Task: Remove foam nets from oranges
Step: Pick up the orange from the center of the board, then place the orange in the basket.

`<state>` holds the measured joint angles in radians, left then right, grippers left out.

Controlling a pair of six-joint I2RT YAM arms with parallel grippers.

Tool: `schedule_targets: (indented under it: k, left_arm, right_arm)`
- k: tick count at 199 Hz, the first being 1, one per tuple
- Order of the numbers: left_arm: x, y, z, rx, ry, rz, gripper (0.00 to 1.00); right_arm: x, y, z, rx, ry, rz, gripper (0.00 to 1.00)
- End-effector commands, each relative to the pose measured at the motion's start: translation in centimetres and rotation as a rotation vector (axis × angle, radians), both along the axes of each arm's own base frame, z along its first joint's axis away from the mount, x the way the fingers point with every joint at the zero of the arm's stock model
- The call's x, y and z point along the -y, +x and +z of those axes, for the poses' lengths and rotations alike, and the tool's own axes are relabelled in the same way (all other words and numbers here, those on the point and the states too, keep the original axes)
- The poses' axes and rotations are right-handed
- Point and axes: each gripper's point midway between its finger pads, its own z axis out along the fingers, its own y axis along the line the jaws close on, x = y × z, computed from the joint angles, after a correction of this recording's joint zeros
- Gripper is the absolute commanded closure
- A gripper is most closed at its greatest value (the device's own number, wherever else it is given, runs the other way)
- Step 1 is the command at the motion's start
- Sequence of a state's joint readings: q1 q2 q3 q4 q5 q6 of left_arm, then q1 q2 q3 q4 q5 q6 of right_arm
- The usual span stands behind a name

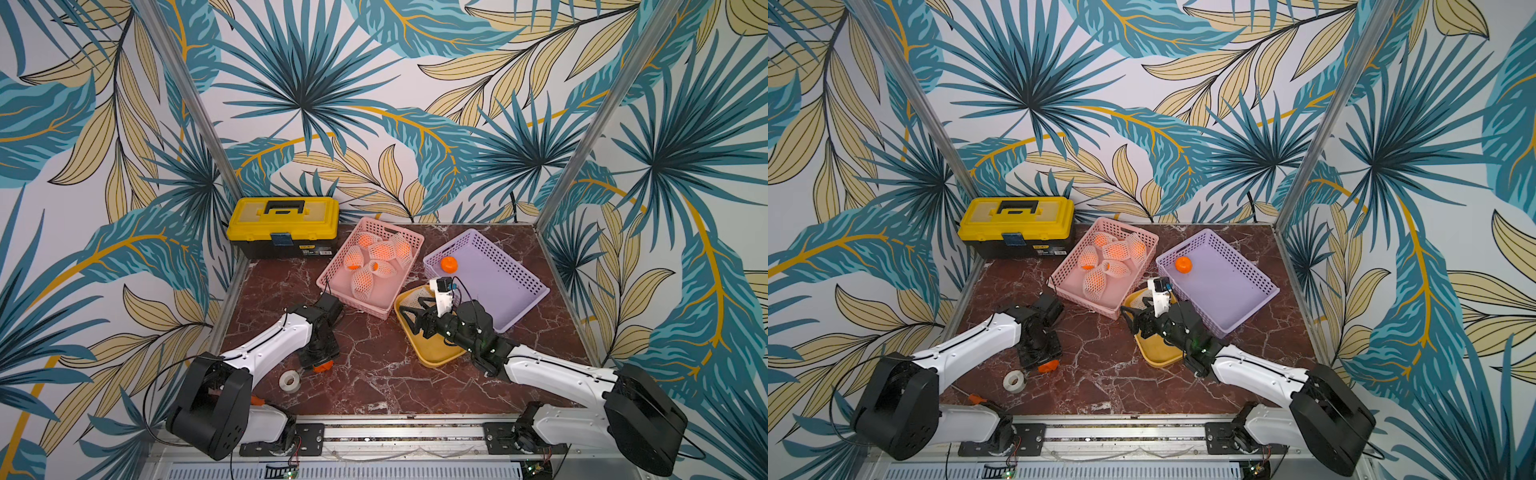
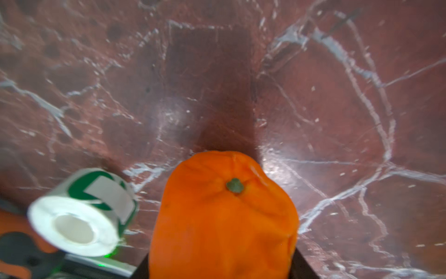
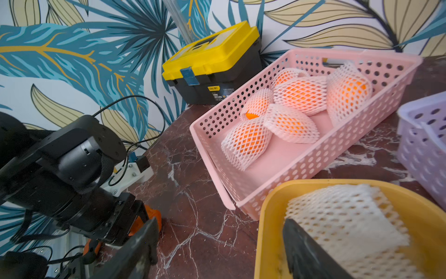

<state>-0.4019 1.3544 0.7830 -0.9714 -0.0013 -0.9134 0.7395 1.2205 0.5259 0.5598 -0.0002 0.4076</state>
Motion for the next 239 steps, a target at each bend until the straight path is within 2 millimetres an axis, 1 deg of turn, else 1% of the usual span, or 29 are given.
schedule_targets:
  k: [1, 15, 38, 50, 56, 70, 87, 109, 119, 120, 132, 141, 151, 156, 163, 169, 170, 175, 178, 185, 186, 190, 191, 205, 219, 223, 225, 227, 239]
  left_arm:
    - [2.0, 2.7, 2.9, 0.139, -0.093, -0.021, 0.54]
    - [3.8, 4.3, 5.8, 0.256, -0.130, -0.073, 0.54]
    - [8.4, 7.0, 12.0, 0.470, -0.254, -0.181, 0.54]
    - [10.9, 8.3, 15.1, 0.567, -0.324, -0.226, 0.54]
    - [12.1, 9.0, 16.5, 0.610, -0.354, -0.248, 0.54]
    - [15.4, 10.4, 19.8, 0.715, -0.436, -0.315, 0.54]
    - [19.4, 12.1, 22.6, 0.797, -0.523, -0.378, 0.54]
    - [24.7, 14.4, 24.3, 0.826, -0.649, -0.432, 0.54]
    - [27.0, 15.4, 24.6, 0.819, -0.689, -0.452, 0.54]
    - [27.2, 15.5, 24.4, 0.814, -0.690, -0.454, 0.54]
    - [29.8, 16.8, 24.9, 0.803, -0.732, -0.476, 0.55]
    - [31.7, 17.8, 24.3, 0.788, -0.745, -0.499, 0.55]
    - [33.2, 19.0, 24.2, 0.779, -0.751, -0.507, 0.55]
    - [34.0, 19.8, 23.4, 0.757, -0.746, -0.509, 0.55]
    - [35.0, 20.6, 22.7, 0.741, -0.739, -0.519, 0.55]
    - [35.6, 21.4, 21.8, 0.720, -0.720, -0.517, 0.55]
    - [35.7, 21.5, 22.0, 0.724, -0.722, -0.518, 0.55]
    - [36.2, 22.0, 20.9, 0.701, -0.711, -0.524, 0.55]
    - [36.6, 22.2, 21.0, 0.702, -0.713, -0.533, 0.55]
    - [37.4, 23.0, 19.8, 0.692, -0.699, -0.551, 0.54]
    - [37.5, 23.1, 20.0, 0.696, -0.701, -0.553, 0.54]
    - [37.9, 23.4, 19.6, 0.695, -0.698, -0.561, 0.54]
    - [38.0, 23.5, 18.7, 0.681, -0.691, -0.562, 0.54]
    - [39.4, 24.3, 18.1, 0.707, -0.684, -0.610, 0.52]
    - [39.9, 25.7, 17.0, 0.756, -0.621, -0.616, 0.49]
    - [40.0, 25.9, 17.4, 0.775, -0.616, -0.628, 0.49]
    - [40.3, 26.1, 16.2, 0.763, -0.606, -0.634, 0.48]
    - [40.4, 26.3, 15.8, 0.762, -0.600, -0.638, 0.48]
    - [40.7, 27.1, 14.7, 0.771, -0.579, -0.637, 0.47]
  right_arm:
    - [2.7, 1.0, 0.5, 0.042, -0.014, -0.144, 0.18]
    - [4.2, 1.4, 0.7, 0.040, -0.019, -0.214, 0.18]
    - [7.4, 2.0, 0.8, 0.029, -0.007, -0.351, 0.18]
    - [9.6, 2.3, 0.6, 0.007, 0.006, -0.446, 0.18]
    - [11.1, 2.4, 0.4, -0.009, 0.016, -0.506, 0.18]
    - [13.5, 2.2, 0.2, -0.022, 0.040, -0.598, 0.18]
    - [15.7, 1.8, 0.5, -0.008, 0.057, -0.680, 0.19]
    - [18.2, 1.2, 0.5, -0.018, 0.055, -0.781, 0.19]
    - [19.3, 1.0, 0.3, -0.030, 0.059, -0.826, 0.19]
    - [19.4, 1.0, 0.3, -0.031, 0.060, -0.830, 0.19]
    - [20.6, 0.7, 0.0, -0.049, 0.069, -0.875, 0.19]
    - [21.4, 0.6, -0.2, -0.059, 0.080, -0.899, 0.19]
    - [22.2, 0.5, -0.5, -0.073, 0.088, -0.924, 0.19]
    - [22.5, 0.4, -0.7, -0.082, 0.091, -0.934, 0.19]
    - [22.9, 0.4, -0.8, -0.093, 0.098, -0.945, 0.19]
    - [23.0, 0.4, -1.0, -0.101, 0.105, -0.948, 0.19]
    - [23.0, 0.4, -1.1, -0.103, 0.107, -0.948, 0.19]
    - [23.1, 0.5, -1.2, -0.109, 0.112, -0.949, 0.19]
    - [23.2, 0.5, -1.3, -0.111, 0.112, -0.949, 0.19]
    - [23.2, 0.6, -1.4, -0.115, 0.119, -0.948, 0.19]
    - [23.2, 0.6, -1.4, -0.115, 0.119, -0.947, 0.19]
    - [23.2, 0.6, -1.4, -0.116, 0.122, -0.946, 0.19]
    - [23.2, 0.6, -1.4, -0.117, 0.122, -0.945, 0.19]
    - [23.1, 0.8, -1.5, -0.120, 0.122, -0.937, 0.19]
    - [23.0, 0.8, -1.5, -0.117, 0.126, -0.932, 0.19]
    - [23.1, 0.8, -1.4, -0.117, 0.128, -0.932, 0.19]
    - [23.0, 0.8, -1.5, -0.117, 0.127, -0.931, 0.19]
    - [23.0, 0.8, -1.5, -0.116, 0.127, -0.929, 0.19]
    - [22.9, 0.9, -1.4, -0.112, 0.130, -0.922, 0.19]
